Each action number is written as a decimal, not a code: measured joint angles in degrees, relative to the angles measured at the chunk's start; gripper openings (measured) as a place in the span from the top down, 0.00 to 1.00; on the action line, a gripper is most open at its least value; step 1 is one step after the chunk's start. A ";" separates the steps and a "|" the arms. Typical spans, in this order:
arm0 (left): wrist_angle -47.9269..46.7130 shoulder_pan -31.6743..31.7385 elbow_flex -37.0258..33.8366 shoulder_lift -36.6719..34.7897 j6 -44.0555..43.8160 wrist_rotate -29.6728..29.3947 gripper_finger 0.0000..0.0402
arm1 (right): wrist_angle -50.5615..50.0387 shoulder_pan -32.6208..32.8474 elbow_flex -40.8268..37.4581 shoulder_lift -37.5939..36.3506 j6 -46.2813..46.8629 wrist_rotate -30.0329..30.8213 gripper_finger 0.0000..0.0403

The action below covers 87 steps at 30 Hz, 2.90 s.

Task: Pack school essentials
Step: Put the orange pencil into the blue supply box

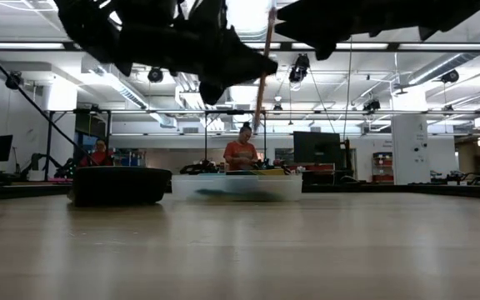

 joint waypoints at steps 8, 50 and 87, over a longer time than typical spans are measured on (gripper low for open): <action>-51.04 8.05 13.14 -8.66 3.56 -3.01 0.99 | -19.23 0.02 0.04 -11.21 0.94 8.22 0.52; -84.68 21.40 44.87 20.36 39.37 -1.23 0.98 | -24.72 0.04 -4.47 -18.19 2.94 8.94 0.53; -85.12 20.77 43.84 20.36 38.65 -0.91 0.67 | -24.74 0.04 -4.96 -18.16 2.81 8.92 0.53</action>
